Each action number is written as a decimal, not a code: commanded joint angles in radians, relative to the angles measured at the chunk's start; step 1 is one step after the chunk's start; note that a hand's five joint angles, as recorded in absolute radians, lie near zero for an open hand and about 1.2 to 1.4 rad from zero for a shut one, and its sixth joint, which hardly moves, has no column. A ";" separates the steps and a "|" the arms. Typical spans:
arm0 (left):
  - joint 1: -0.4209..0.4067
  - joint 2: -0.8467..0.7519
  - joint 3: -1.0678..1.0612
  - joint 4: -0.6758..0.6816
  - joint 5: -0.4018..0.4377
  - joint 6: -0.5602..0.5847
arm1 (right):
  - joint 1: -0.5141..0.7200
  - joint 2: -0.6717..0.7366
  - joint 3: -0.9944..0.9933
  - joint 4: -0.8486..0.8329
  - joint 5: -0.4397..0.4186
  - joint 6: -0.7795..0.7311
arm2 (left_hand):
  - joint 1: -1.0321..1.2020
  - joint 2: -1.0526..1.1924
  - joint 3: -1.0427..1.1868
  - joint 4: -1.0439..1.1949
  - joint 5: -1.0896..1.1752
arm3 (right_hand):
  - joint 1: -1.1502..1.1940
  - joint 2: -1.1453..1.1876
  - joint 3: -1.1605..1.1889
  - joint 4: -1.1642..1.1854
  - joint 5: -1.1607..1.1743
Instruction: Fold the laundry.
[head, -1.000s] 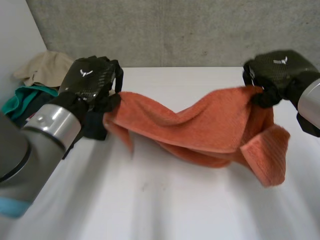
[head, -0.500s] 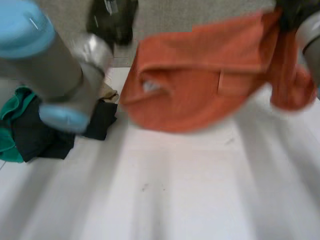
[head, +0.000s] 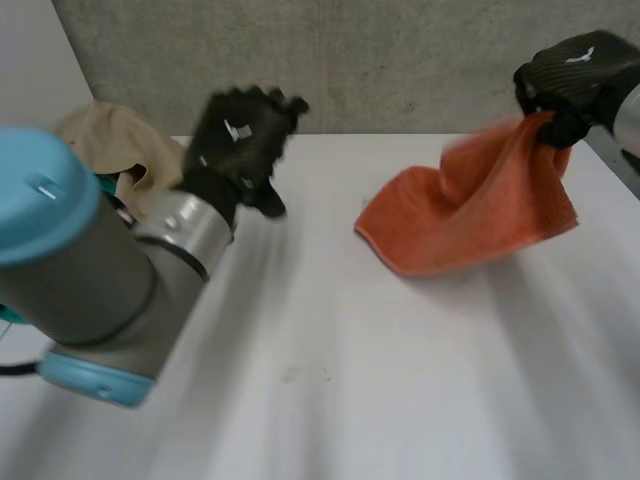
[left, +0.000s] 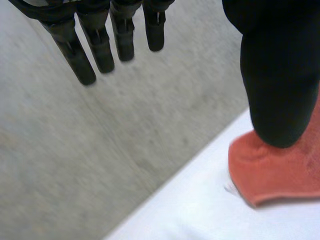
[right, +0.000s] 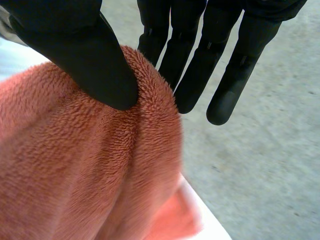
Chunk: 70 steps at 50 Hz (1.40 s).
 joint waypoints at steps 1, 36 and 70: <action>-0.010 -0.203 -0.001 0.089 -0.005 -0.164 | 0.116 -0.006 0.004 -0.036 0.021 0.037 | -0.041 -0.102 -0.119 -0.106 -0.100 | 0.293 0.224 0.206 0.200 0.241; -0.070 -0.544 0.271 0.051 0.031 -0.619 | 0.340 -0.315 0.014 -0.032 0.127 0.209 | 0.369 0.308 0.291 0.304 0.310 | 0.293 0.224 0.206 0.200 0.241; 0.157 0.190 -0.303 -0.191 0.111 -0.301 | 0.030 0.123 0.199 0.004 0.125 -0.054 | 1.165 1.104 1.088 1.100 1.106 | 0.293 0.224 0.206 0.200 0.241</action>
